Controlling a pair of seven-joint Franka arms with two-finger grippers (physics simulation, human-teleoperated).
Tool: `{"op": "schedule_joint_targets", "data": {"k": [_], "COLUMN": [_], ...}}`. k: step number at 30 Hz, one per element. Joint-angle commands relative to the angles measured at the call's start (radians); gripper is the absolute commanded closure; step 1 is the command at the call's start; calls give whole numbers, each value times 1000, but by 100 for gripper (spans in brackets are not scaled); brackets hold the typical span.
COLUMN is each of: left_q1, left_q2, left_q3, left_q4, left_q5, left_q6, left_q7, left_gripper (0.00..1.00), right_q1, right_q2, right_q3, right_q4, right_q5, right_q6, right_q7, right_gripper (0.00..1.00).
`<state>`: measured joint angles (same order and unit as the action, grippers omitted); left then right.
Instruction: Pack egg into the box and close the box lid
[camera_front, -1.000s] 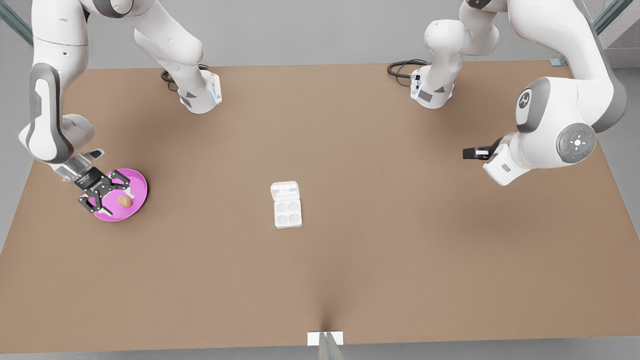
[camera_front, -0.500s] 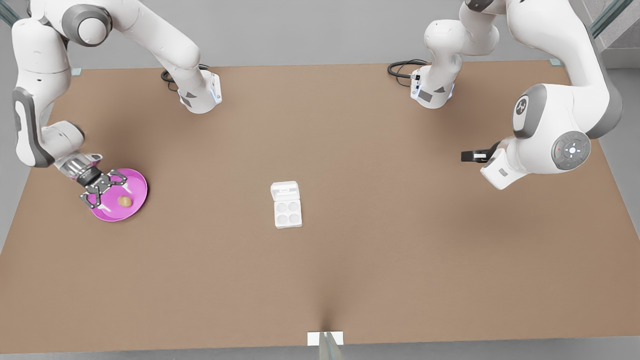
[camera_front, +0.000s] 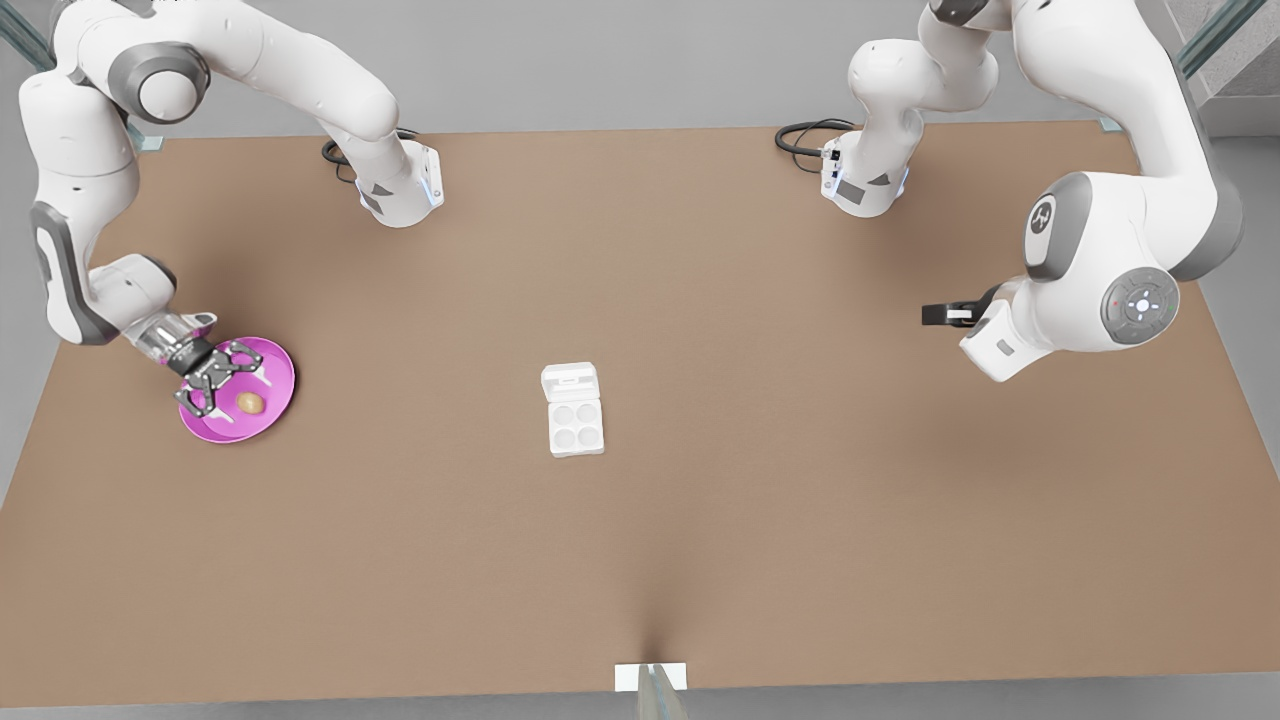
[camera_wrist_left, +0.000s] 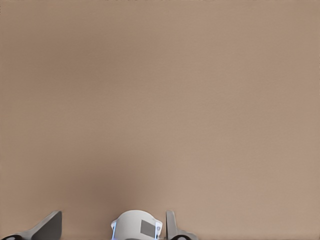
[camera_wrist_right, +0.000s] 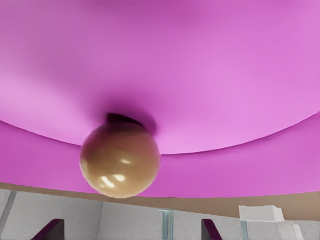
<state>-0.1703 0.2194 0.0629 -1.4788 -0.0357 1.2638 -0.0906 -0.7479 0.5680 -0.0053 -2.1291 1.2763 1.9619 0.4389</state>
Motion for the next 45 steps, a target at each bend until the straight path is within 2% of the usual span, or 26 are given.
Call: {"op": "schedule_joint_targets", "data": {"k": [1, 4, 23, 25, 29, 34, 35, 37, 38, 40, 45], "left_q1": [0, 0, 0, 0, 0, 0, 0, 0, 0, 0, 0], "left_q2": [0, 1, 1, 1, 1, 1, 0, 1, 1, 1, 3], "left_q3": [0, 0, 0, 0, 0, 0, 0, 0, 0, 0, 0], "left_q4": [0, -2, 2, 2, 2, 3, 3, 11, 11, 15, 15], "left_q5": [0, 0, 2, 2, 3, 5, 5, 5, 5, 5, 5], "left_q6": [-1, -1, -1, -1, -1, -1, -1, -3, -3, -7, -6], "left_q7": [0, 0, -1, -1, -1, -1, -3, -3, -3, -3, -3], "left_gripper": [0, 0, 0, 0, 0, 0, 0, 0, 0, 0, 0], "right_q1": [-1, -2, 35, 35, 35, 33, 35, 33, 33, 33, 32], "right_q2": [9, 47, 66, 66, 66, 73, 73, 72, 72, 72, 64], "right_q3": [1, 1, 1, 1, 1, 1, 1, 1, 1, 1, 1], "right_q4": [8, 25, 43, 43, 44, 48, 48, 48, 48, 48, 48], "right_q5": [0, 2, -35, -41, -43, -43, -43, -43, -43, -43, -46], "right_q6": [0, 0, 109, 110, 110, 110, 110, 109, 107, 107, 106], "right_q7": [-2, -32, -2, -2, 0, -2, -2, -3, -3, -3, 1], "right_gripper": [0, 0, 0, 7, 14, 16, 18, 51, 57, 64, 68]}}
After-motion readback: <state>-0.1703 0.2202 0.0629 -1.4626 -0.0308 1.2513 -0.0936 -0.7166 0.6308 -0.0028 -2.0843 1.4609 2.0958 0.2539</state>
